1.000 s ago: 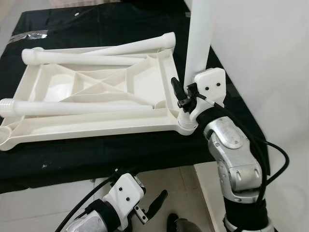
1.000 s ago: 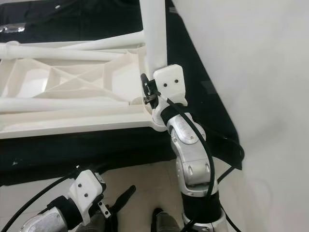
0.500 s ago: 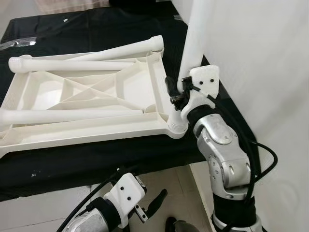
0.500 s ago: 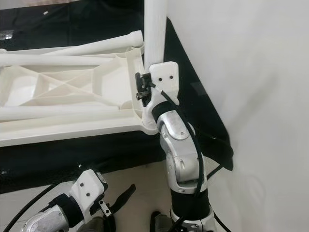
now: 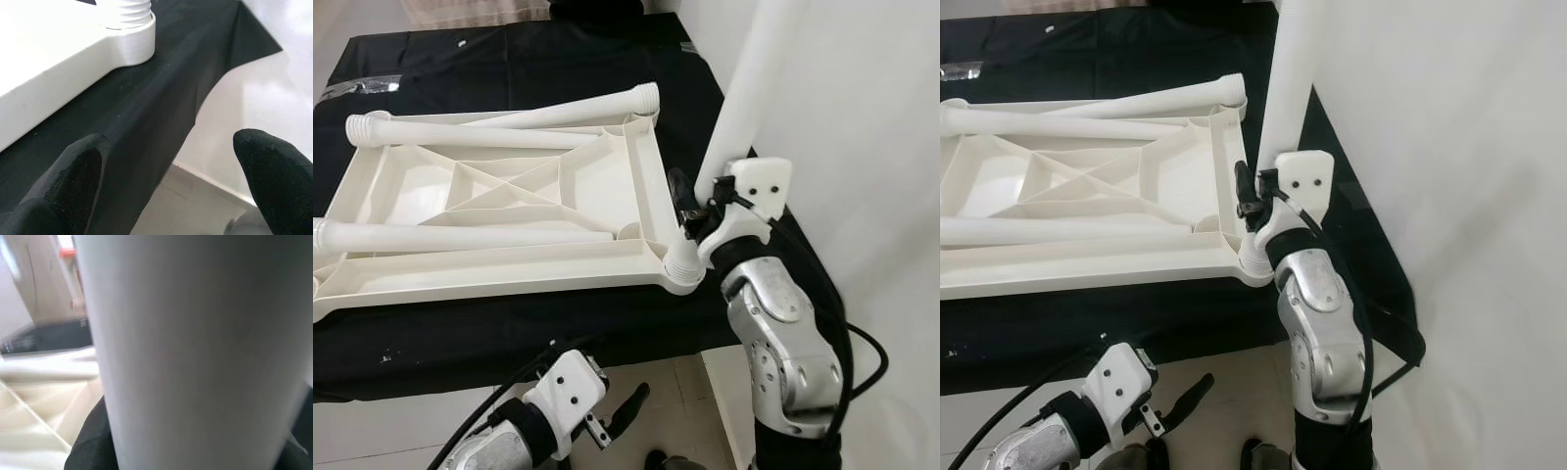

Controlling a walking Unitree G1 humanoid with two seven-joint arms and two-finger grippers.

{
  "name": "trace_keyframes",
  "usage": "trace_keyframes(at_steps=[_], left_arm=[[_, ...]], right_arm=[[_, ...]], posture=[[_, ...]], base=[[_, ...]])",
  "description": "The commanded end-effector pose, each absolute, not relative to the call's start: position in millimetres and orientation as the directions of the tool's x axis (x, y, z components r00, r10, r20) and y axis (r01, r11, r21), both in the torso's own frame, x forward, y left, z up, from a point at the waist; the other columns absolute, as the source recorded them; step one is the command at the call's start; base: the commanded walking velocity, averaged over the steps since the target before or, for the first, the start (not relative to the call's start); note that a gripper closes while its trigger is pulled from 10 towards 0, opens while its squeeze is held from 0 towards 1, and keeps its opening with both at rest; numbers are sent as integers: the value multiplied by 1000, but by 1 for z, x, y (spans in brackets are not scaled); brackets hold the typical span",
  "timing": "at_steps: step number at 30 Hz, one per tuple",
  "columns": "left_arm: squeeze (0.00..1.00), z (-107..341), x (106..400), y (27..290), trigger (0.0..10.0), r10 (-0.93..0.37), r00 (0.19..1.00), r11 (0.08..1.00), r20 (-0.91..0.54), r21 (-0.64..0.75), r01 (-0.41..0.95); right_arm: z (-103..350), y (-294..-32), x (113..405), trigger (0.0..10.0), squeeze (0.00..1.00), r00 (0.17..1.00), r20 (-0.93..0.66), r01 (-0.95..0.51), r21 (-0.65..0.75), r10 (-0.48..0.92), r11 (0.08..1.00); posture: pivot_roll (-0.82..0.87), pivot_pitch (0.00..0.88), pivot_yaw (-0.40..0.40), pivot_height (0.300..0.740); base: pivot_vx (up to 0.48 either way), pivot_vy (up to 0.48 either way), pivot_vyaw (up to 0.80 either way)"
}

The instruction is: Building children table

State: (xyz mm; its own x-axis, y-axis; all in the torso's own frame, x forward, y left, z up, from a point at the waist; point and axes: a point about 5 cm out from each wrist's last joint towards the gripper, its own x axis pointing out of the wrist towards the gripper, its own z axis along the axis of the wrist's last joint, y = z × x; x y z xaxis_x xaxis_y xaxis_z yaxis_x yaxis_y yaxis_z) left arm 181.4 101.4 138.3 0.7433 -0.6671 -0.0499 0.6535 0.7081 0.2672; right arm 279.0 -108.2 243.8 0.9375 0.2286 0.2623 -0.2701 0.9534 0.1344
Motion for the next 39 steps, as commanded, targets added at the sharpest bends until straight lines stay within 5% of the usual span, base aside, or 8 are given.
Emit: trace_keyframes(at_steps=[1, 10, 18, 22, 37, 39], left_arm=[[0, 134, 179, 101, 10000, -673, 737, 702, -63, 258, 663], [0, 134, 179, 102, 10000, -671, 738, 703, -61, 261, 661], [0, 134, 179, 101, 10000, -671, 739, 704, -59, 260, 661], [0, 134, 179, 100, 10000, -673, 738, 704, -56, 258, 662], [0, 136, 177, 98, 10000, -672, 739, 707, -50, 254, 660], [0, 137, 175, 98, 10000, -670, 740, 709, -50, 251, 659]], right_arm=[[207, -103, 282, 10000, 0, 957, 87, -289, 199, 277, 936], [207, -99, 282, 10000, 0, 943, 93, -330, 190, 318, 925], [228, -84, 282, 10000, 0, 836, 157, -519, -80, 525, 851], [247, -78, 284, 10000, 0, 714, 169, -644, -225, 680, 731], [238, -82, 301, 10000, 0, 505, 34, -847, -174, 863, 502], [238, -75, 298, 10000, 0, 390, 9, -905, -181, 921, 385]], posture=[[-18, 261, -2, 740], [-13, 261, -1, 740], [-17, 263, -4, 740], [-18, 264, -9, 740], [-2, 282, -23, 740], [1, 293, -22, 740]], base=[[0, 0, 0], [0, 0, 0], [0, 0, 0], [0, 0, 0], [0, 0, 0], [0, 0, 0]])
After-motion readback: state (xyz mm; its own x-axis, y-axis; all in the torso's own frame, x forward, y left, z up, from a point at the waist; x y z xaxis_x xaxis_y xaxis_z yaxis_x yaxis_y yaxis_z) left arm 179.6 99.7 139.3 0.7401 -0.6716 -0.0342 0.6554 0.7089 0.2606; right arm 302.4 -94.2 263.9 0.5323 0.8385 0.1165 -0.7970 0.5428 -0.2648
